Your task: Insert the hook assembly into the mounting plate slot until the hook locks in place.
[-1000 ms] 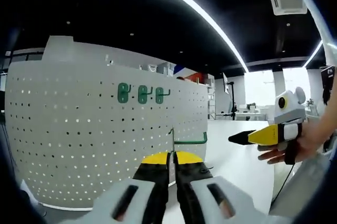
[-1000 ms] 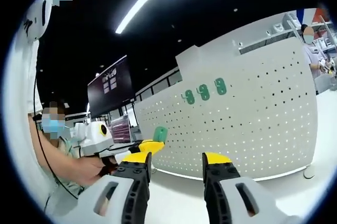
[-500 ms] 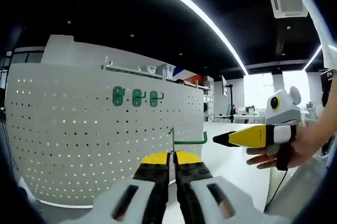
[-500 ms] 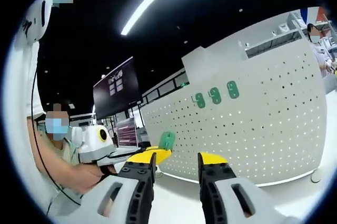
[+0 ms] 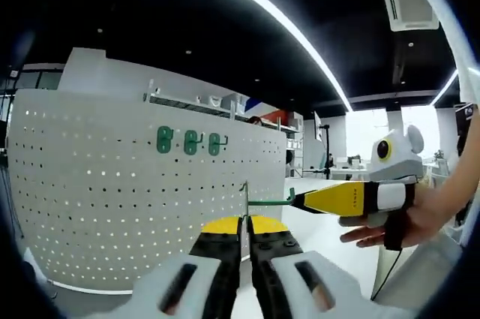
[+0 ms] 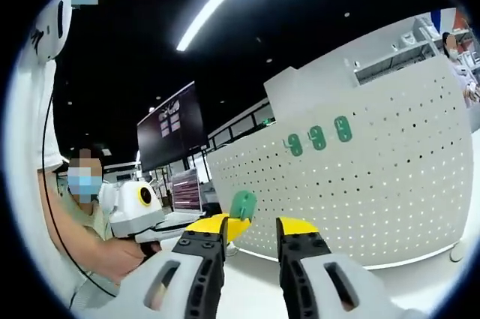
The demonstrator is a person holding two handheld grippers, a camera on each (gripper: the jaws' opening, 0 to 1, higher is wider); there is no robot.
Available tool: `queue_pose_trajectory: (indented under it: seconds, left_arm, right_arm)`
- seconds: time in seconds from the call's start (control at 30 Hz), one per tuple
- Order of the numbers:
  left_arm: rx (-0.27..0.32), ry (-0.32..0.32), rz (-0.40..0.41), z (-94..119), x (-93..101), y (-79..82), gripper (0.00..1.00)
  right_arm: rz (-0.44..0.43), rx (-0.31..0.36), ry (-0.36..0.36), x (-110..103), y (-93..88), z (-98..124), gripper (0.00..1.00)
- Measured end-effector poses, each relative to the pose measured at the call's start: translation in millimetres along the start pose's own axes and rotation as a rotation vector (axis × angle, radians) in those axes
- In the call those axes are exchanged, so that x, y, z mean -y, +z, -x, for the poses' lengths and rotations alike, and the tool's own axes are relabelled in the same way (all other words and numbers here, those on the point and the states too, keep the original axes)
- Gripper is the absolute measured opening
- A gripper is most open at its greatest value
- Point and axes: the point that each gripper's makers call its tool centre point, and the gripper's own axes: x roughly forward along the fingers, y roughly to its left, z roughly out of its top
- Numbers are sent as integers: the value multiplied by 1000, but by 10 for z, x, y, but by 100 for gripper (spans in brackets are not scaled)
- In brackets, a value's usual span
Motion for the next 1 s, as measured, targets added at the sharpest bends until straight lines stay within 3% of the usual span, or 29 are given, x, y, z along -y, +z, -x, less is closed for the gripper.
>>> queue_pose_trajectory:
  seconds: [1.0]
  left_arm:
    - [11, -38, 15, 6, 230, 42, 2]
  right_arm:
    - [14, 11, 49, -144, 47, -125, 6]
